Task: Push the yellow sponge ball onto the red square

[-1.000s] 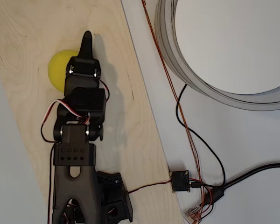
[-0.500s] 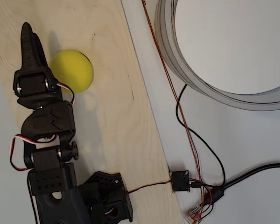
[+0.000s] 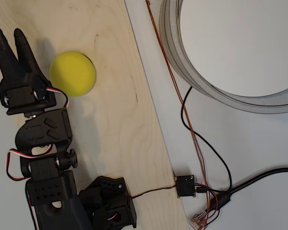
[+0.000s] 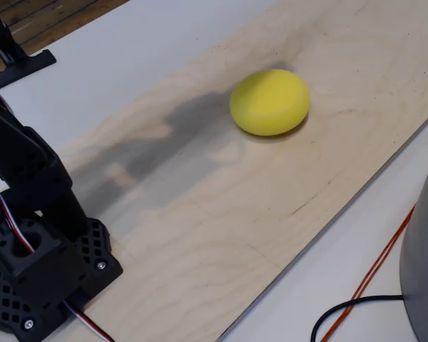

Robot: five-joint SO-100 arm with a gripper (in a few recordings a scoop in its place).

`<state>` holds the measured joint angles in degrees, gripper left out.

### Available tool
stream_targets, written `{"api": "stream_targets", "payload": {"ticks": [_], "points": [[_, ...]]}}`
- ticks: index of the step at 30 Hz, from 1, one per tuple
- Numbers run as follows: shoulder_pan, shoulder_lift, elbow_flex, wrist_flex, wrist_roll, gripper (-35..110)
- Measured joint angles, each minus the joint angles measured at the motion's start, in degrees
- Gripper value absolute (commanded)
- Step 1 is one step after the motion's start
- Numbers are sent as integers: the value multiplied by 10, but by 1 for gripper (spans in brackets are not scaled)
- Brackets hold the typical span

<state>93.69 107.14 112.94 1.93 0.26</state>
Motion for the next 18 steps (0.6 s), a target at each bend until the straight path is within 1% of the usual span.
{"api": "stream_targets", "payload": {"ticks": [1,2,5,9,10,12,14,16,18], "points": [[0,0,0,0,0,7],[-1,0,-2,0,0,0],[1,-6,-34,0,0,-1],[33,-30,-57,17,10,0],[33,-30,-58,13,7,6],[29,-33,-55,9,-1,34],[15,-30,-37,-12,-21,42],[-2,-27,-18,-23,-43,46],[-11,-27,-11,-33,-44,47]]}}
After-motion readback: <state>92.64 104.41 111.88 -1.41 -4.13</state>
